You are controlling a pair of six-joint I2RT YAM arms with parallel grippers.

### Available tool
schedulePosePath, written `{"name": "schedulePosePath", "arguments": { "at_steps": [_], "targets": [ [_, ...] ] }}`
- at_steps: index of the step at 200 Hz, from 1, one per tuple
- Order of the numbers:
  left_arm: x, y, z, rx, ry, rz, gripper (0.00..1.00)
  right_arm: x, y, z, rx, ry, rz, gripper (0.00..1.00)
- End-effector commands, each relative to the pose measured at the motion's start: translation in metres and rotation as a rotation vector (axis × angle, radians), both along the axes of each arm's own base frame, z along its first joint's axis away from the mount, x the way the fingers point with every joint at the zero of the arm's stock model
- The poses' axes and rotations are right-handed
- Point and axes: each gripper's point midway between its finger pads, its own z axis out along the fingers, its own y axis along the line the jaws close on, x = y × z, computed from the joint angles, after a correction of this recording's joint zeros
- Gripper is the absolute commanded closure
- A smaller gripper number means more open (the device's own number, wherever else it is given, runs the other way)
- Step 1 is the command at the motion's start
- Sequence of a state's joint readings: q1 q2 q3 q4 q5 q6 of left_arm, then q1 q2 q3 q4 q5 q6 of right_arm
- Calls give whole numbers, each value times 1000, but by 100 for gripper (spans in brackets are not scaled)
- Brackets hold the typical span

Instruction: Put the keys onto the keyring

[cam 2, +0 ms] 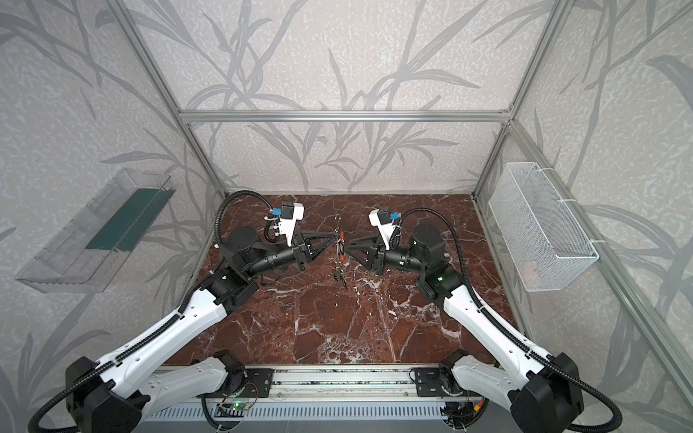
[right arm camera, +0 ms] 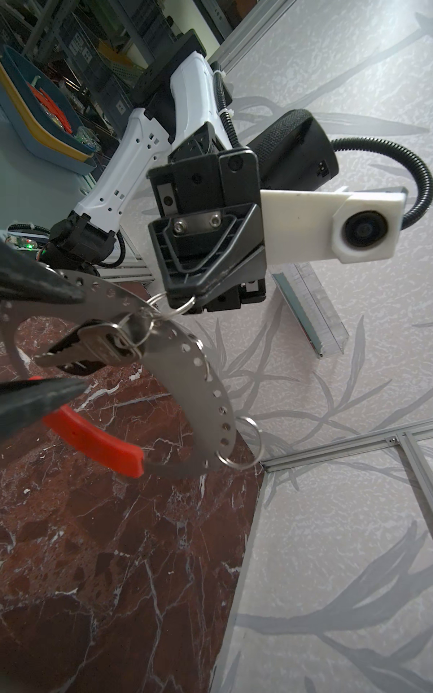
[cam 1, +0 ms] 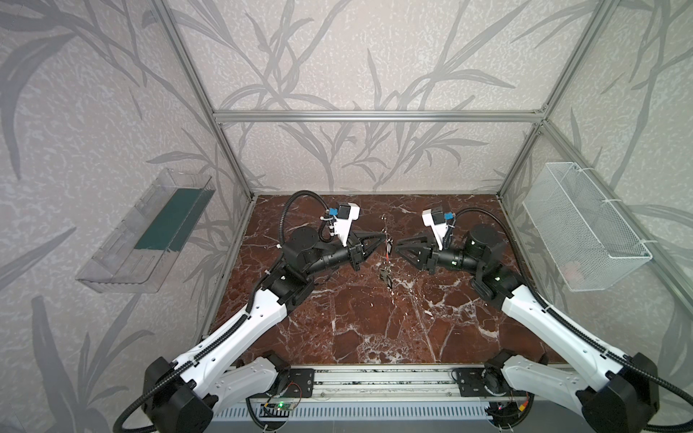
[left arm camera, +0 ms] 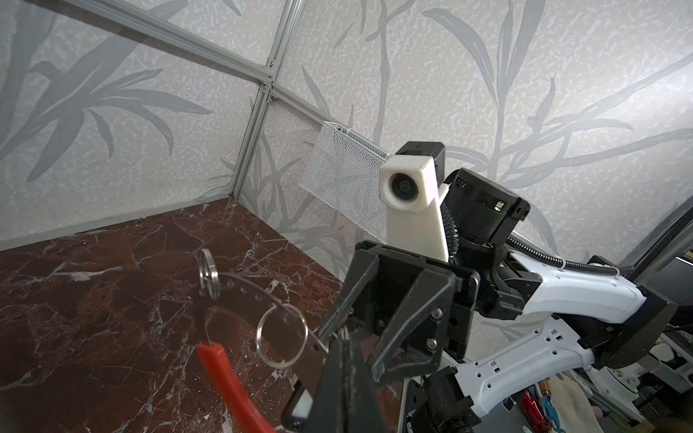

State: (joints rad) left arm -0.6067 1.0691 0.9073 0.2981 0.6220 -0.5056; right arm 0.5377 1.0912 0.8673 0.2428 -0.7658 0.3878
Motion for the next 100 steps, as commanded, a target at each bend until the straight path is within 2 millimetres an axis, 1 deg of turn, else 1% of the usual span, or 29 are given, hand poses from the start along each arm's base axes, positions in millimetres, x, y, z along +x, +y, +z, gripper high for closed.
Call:
{"name": "schedulePosePath", "arguments": {
  "at_steps": [1, 38, 54, 74, 100],
  "targets": [
    [-5, 1, 19, -44, -45, -10, 100, 0, 4, 7, -36, -55, -10, 66],
    [-5, 1, 17, -38, -36, -13, 100, -2, 11, 10, -56, -96, -19, 68],
    [-5, 1, 17, -40, -34, -16, 100, -1, 13, 12, -66, -111, -29, 70],
    [-6, 0, 18, -42, -33, -18, 100, -1, 14, 14, -73, -136, -42, 75],
    [-5, 0, 18, -45, -30, -17, 100, -4, 17, 15, -72, -148, -26, 86]
  ]
}}
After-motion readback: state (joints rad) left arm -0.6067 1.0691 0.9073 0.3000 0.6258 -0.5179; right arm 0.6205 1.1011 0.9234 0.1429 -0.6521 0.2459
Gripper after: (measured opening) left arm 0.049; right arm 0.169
